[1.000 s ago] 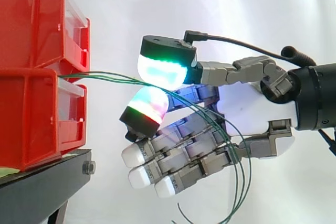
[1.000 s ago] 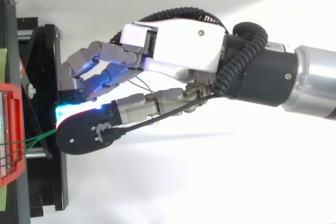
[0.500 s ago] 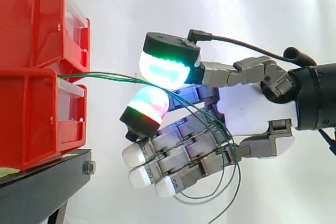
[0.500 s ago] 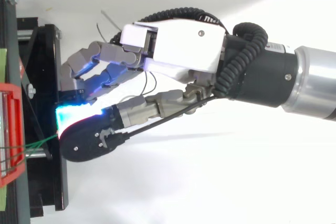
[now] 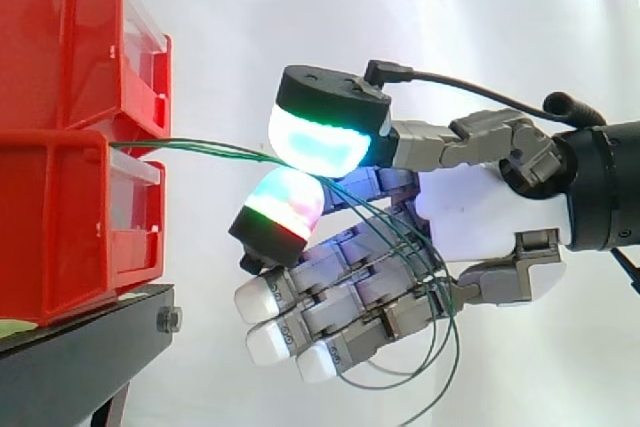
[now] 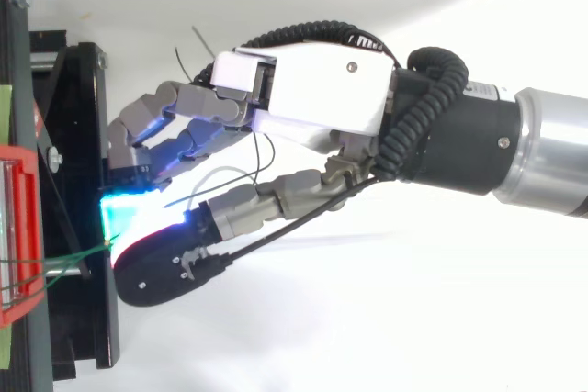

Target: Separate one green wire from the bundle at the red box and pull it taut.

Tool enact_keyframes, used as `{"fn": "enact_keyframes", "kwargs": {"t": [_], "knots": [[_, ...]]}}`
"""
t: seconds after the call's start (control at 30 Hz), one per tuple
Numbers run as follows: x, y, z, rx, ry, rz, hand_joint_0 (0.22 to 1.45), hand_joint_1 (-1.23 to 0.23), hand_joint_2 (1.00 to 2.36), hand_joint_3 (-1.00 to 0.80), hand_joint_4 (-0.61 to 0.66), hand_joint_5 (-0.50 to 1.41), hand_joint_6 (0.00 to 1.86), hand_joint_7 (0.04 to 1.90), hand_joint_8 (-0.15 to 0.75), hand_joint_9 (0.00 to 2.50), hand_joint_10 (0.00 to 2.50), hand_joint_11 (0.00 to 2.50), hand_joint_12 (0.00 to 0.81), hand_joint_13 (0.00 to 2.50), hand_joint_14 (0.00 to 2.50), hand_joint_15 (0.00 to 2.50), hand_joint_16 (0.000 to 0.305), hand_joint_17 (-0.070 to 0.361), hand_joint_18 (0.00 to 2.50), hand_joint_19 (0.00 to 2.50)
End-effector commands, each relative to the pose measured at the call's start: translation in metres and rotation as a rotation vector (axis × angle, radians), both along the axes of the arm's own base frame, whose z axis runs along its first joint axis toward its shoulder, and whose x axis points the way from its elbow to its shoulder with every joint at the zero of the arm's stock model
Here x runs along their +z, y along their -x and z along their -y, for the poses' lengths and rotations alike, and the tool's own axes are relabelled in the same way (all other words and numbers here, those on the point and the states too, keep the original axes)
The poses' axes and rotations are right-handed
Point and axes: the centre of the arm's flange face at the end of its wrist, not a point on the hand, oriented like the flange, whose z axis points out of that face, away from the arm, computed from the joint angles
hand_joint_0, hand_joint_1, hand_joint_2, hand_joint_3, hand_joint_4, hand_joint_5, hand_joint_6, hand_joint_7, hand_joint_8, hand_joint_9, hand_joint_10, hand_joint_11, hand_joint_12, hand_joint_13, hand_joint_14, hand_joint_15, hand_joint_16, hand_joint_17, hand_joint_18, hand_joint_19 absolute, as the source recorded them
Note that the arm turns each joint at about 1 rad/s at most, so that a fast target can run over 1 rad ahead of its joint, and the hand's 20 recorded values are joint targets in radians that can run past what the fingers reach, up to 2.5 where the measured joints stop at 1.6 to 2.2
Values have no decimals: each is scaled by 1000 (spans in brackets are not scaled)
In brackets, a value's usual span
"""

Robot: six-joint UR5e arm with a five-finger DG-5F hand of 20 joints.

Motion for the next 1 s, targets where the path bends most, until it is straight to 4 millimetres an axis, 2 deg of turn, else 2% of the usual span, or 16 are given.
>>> {"fn": "enact_keyframes", "kwargs": {"t": [0.0, 0.17, 0.33, 0.53, 0.63, 0.67, 0.77, 0.9, 0.97], "knots": [[0, 0, -1, 1, 4, -2, 680, -834, 1015, -330, 121, -201, 879, 1014, 271, 795, 17, 451, 350, 690, 12, 266, 56, 126, 595, 382], [-1, 0, 0, -4, 0, -2, 725, -888, 1000, -500, 159, -203, 882, 1001, 262, 796, 17, 457, 337, 703, 12, 259, 56, 125, 629, 369], [0, 0, 0, -5, 0, -2, 730, -913, 1000, -500, 172, -198, 880, 974, 260, 815, 18, 465, 335, 720, 12, 270, 55, 124, 654, 375], [-1, 1, 0, -5, 1, -10, 674, -898, 1000, -500, 177, -192, 876, 982, 257, 839, 18, 469, 335, 737, 13, 285, 55, 123, 657, 400], [-1, 2, -1, -4, -3, -14, 592, -863, 1000, -500, 186, -189, 871, 995, 260, 850, 18, 484, 340, 740, 13, 288, 55, 124, 656, 405], [-1, 2, 0, -6, -6, -13, 542, -816, 1000, -500, 194, -187, 868, 998, 273, 862, 18, 477, 349, 747, 13, 291, 57, 129, 661, 415], [0, 1, -1, -6, -15, -7, 498, -728, 1000, -500, 201, -182, 861, 992, 287, 884, 17, 463, 362, 759, 13, 295, 60, 136, 678, 422], [3, 0, -2, -4, -18, -1, 495, -601, 1000, -500, 197, -175, 842, 993, 292, 901, 17, 452, 372, 763, 12, 297, 61, 138, 681, 429], [5, -1, -2, -1, -19, 4, 547, -542, 1000, -500, 171, -173, 829, 1028, 278, 904, 17, 460, 359, 753, 13, 305, 58, 131, 655, 442]]}}
